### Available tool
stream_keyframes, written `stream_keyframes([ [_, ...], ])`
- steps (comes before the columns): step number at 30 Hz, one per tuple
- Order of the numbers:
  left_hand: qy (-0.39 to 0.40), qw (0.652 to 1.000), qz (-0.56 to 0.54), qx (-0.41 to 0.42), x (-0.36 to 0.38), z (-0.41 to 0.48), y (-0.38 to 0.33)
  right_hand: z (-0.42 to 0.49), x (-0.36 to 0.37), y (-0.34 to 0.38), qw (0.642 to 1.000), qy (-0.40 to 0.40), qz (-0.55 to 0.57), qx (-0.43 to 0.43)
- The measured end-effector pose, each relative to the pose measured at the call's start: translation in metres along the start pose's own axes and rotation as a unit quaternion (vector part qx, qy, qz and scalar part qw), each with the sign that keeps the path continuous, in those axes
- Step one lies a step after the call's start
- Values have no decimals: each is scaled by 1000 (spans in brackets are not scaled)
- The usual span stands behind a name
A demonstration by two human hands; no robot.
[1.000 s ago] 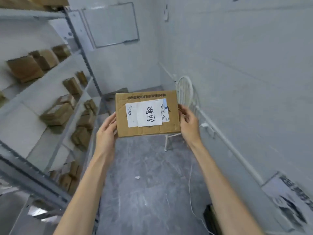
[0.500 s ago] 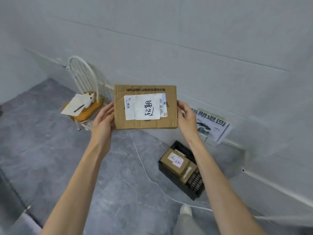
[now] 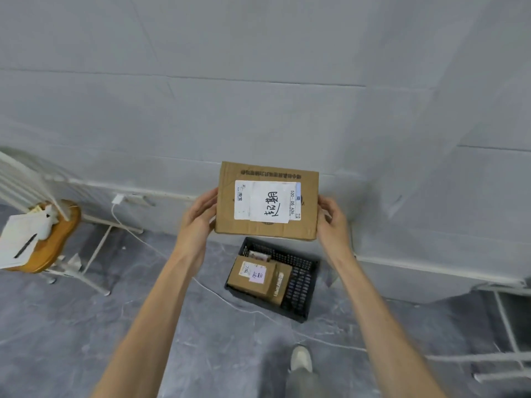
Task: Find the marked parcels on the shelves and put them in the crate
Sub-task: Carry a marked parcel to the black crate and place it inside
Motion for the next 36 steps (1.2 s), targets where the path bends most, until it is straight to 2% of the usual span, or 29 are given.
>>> stream_keyframes([
  [10, 38, 991, 127, -36, 88, 74, 31, -3, -59, -77, 987, -121, -10, 101],
  [18, 109, 958, 263, -26, 139, 154, 75, -23, -53, -159, 949, -236, 21, 209],
  [22, 142, 940, 308, -27, 159, 199, 115, -30, -41, -202, 913, -315, 54, 254],
  [28, 219, 878, 425, -16, 183, 246, 179, -53, -12, -284, 843, -412, 107, 329],
  [32, 236, 854, 464, -12, 193, 276, 218, -71, 13, -326, 804, -452, 143, 360],
  [36, 275, 808, 521, 13, 211, 307, 273, -84, 35, -386, 767, -468, 187, 398],
])
Point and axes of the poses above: each hand's wrist, its own z-axis towards the middle knuckle, its own x-axis out of the palm, y = z × x, the point moved 7 cm from there along z, towards the middle knuckle, and after that the axes turned 13 degrees about -x, right-handed, at the moved point
